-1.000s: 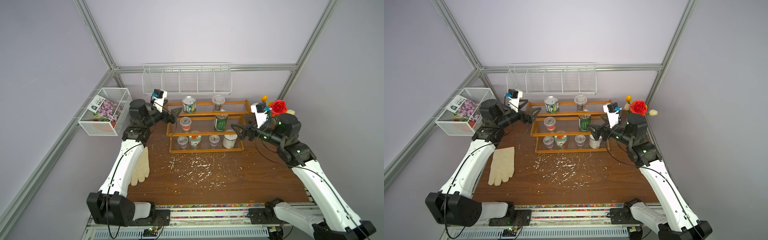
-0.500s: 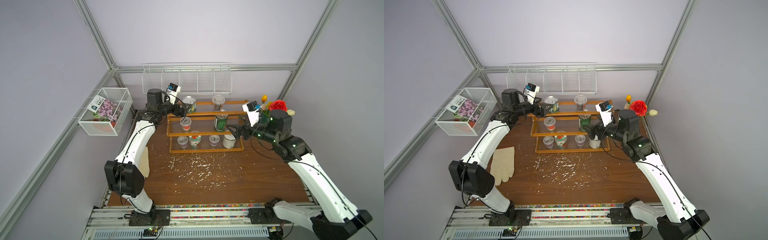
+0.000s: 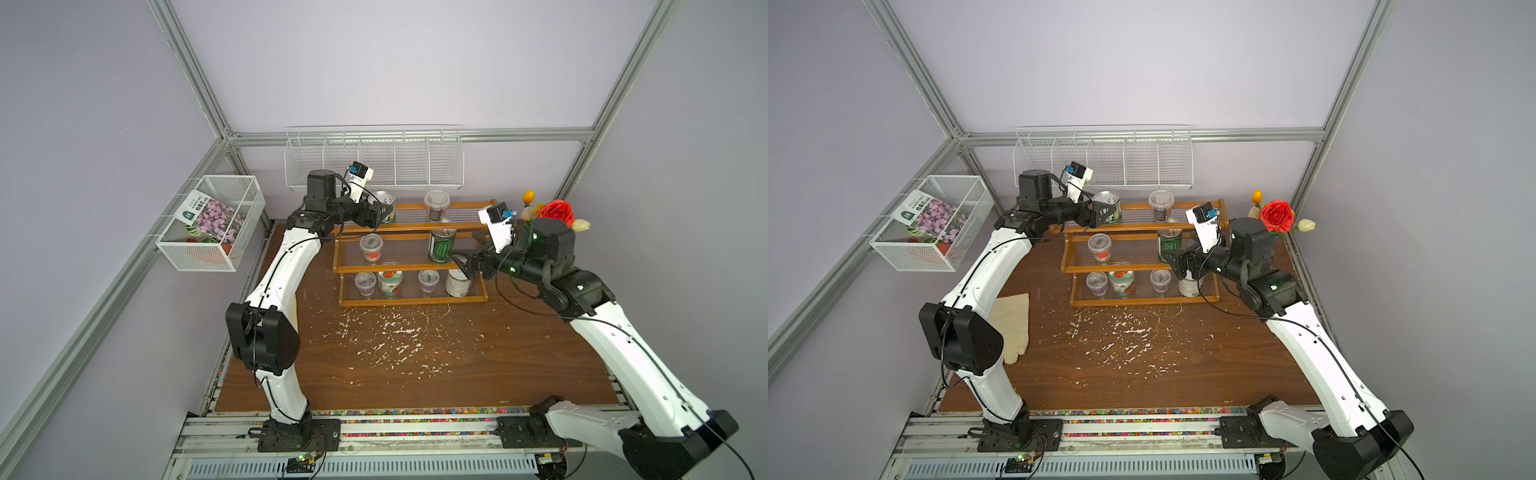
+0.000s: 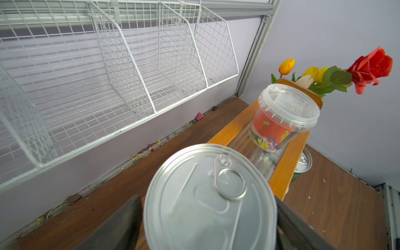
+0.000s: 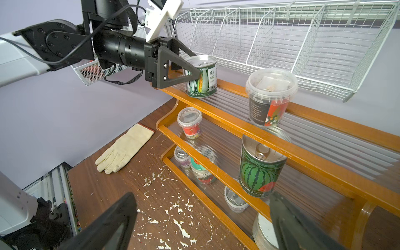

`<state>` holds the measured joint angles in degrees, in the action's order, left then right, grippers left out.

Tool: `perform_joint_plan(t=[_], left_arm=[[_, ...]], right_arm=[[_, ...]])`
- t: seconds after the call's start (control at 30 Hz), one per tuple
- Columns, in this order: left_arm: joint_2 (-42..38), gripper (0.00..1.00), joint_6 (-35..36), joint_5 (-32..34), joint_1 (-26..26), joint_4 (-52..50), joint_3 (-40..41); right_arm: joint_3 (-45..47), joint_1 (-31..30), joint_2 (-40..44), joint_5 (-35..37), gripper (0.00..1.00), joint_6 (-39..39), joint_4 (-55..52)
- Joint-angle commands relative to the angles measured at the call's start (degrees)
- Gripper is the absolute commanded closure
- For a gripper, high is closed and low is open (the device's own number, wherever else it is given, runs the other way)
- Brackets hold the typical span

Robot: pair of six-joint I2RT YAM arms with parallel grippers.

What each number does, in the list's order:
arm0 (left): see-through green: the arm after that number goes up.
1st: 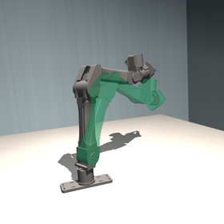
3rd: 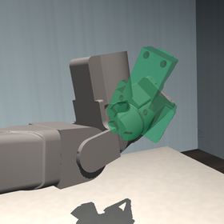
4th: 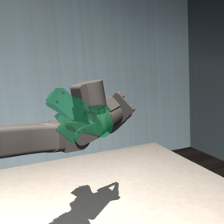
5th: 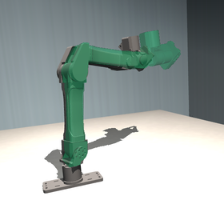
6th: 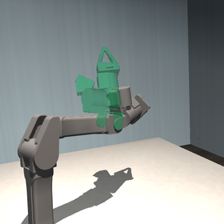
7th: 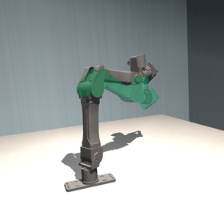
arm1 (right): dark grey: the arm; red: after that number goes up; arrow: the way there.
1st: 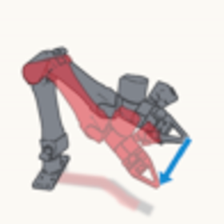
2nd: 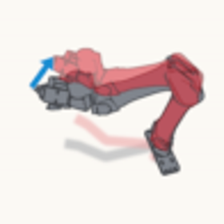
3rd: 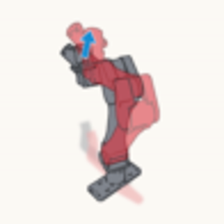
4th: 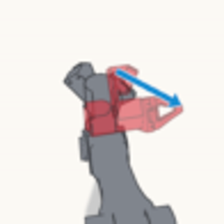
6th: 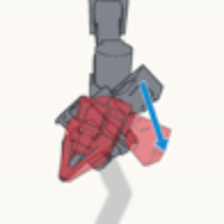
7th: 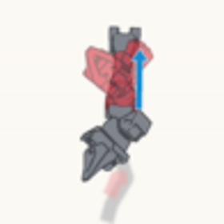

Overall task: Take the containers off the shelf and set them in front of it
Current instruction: 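Pick up a container from the shelf.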

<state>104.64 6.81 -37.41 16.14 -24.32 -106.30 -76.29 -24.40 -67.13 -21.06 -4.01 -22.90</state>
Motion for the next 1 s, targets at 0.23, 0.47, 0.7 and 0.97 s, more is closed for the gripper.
perform_joint_plan(t=[0.23, 0.47, 0.7, 0.97], left_arm=[[0.24, 0.29, 1.63, -4.27, 0.29, 0.5, -1.56], [-1.96, 0.4, 2.61, -3.75, 0.28, 1.72, 0.13], [-8.44, 0.41, 2.62, -2.53, 0.96, 1.02, 2.77], [-25.78, 0.42, 0.68, 6.75, 10.08, 4.33, 25.17]], right_arm=[[-0.19, -0.61, -0.08, -0.12, 0.02, -0.04, 1.87], [0.0, -0.64, -0.01, -0.39, 0.02, 0.04, 1.89], [-0.09, -0.64, 0.38, -1.89, 0.02, -0.72, 2.56], [2.46, -0.59, 0.82, -6.53, 0.02, 0.28, 4.43]])
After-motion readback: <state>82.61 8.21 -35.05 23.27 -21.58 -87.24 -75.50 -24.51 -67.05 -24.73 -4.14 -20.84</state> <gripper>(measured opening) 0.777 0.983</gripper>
